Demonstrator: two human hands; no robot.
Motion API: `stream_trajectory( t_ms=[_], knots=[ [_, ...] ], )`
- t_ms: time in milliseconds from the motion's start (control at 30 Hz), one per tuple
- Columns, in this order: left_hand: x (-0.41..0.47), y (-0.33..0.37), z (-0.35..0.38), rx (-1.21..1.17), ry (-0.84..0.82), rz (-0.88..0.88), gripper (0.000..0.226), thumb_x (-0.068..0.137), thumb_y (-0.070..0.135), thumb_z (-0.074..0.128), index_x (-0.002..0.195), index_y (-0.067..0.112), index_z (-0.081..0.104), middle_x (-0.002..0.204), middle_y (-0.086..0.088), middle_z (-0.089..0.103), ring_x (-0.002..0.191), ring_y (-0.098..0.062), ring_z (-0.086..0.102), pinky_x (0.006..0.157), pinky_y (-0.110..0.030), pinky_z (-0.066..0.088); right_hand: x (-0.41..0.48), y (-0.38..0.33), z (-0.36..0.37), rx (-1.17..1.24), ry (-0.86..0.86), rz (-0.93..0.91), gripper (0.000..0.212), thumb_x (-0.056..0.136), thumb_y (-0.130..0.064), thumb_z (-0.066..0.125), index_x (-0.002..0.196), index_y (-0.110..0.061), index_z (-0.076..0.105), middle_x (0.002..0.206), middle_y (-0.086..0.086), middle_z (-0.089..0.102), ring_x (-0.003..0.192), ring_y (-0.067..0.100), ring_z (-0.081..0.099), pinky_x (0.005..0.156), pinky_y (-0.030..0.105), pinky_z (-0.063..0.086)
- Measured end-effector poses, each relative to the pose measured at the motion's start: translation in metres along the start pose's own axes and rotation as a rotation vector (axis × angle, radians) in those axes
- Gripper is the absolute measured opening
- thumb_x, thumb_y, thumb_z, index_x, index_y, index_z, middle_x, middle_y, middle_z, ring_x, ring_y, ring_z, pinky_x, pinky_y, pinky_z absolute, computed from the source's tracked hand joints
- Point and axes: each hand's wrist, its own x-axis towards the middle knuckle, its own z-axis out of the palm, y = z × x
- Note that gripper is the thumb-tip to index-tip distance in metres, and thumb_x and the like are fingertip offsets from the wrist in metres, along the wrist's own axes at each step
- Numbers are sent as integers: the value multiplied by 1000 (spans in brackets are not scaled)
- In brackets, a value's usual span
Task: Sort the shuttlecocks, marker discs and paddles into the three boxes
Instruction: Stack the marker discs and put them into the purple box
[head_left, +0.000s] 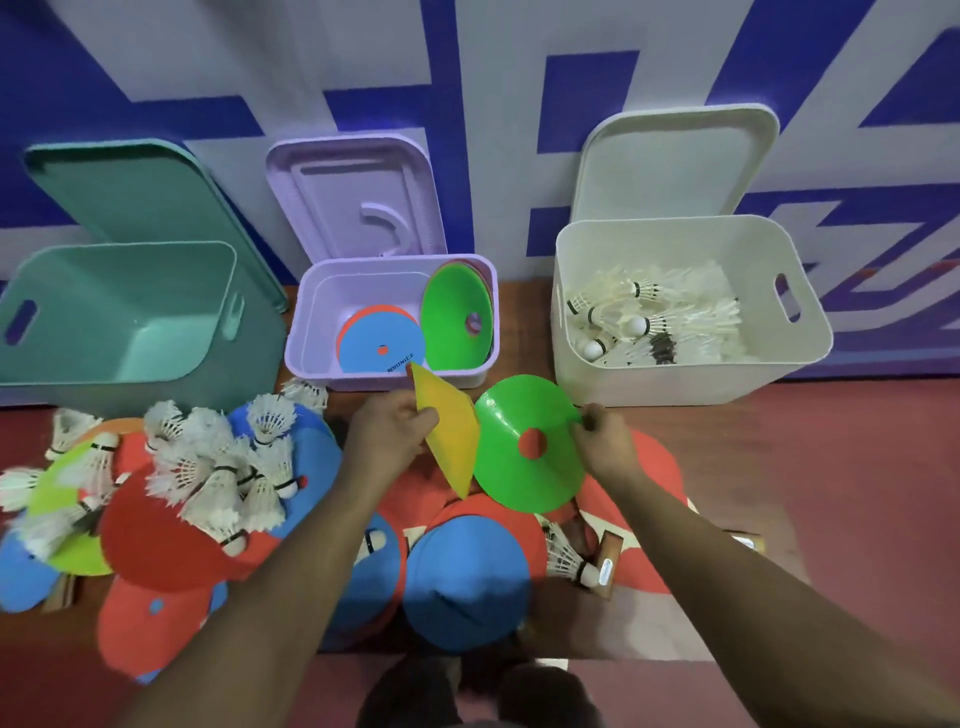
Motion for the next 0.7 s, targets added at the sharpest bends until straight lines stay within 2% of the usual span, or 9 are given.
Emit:
stream_trajectory(
  t_ms=[67,167,233,300,367,467,567,700],
  knots=[
    [-7,-4,1,37,17,19,25,67,39,59,78,18,67,73,-12,71,75,-35,70,67,-52,59,-15,-17,-4,48,45,-154,25,84,-4,56,69,-23,49,67,1,56,66,22,53,60,33,38],
    [-24,1,3,16,73,5,30,67,39,58,80,13,67,74,-13,71,77,-35,70,68,-53,58,-42,-41,-6,20,123,-360,7,89,-11,54,86,-16,57,85,3,59,78,20,55,67,34,42],
    [-34,9,4,35,106,30,38,66,43,56,81,10,67,74,-13,71,77,-33,69,70,-51,57,-55,-51,-6,-7,181,-455,7,92,-13,53,96,-13,58,94,4,58,86,21,55,72,36,42],
    [-43,20,4,10,128,30,22,77,32,61,79,11,67,72,-8,69,73,-28,67,69,-44,56,-63,-60,-9,-9,192,-572,13,93,-13,54,104,-11,59,102,5,58,94,20,55,79,35,44],
    [-50,32,4,-124,140,11,9,88,14,60,80,13,64,72,-6,66,69,-24,62,64,-36,53,-67,-66,-10,32,93,-674,20,94,-15,54,113,-12,61,114,3,58,106,16,56,92,31,46],
    [-61,48,6,-482,80,-48,6,95,8,54,97,5,58,85,-11,64,71,-18,66,58,-29,58,-73,-72,-10,117,-59,-718,28,95,-21,57,122,-15,62,130,1,56,121,11,52,99,37,48],
    [-70,58,5,-628,30,-19,7,98,8,50,105,5,54,93,-13,66,69,-13,70,62,-26,60,-83,-83,-7,170,-68,-758,32,95,-25,53,125,-15,62,131,3,59,122,14,55,101,41,47],
    [-69,54,-5,-705,99,50,14,99,10,50,110,1,53,101,-21,63,85,-26,66,73,-34,59,-92,-103,-4,196,-49,-804,33,95,-20,58,128,-16,61,138,-2,57,129,9,50,110,30,38]
  ],
)
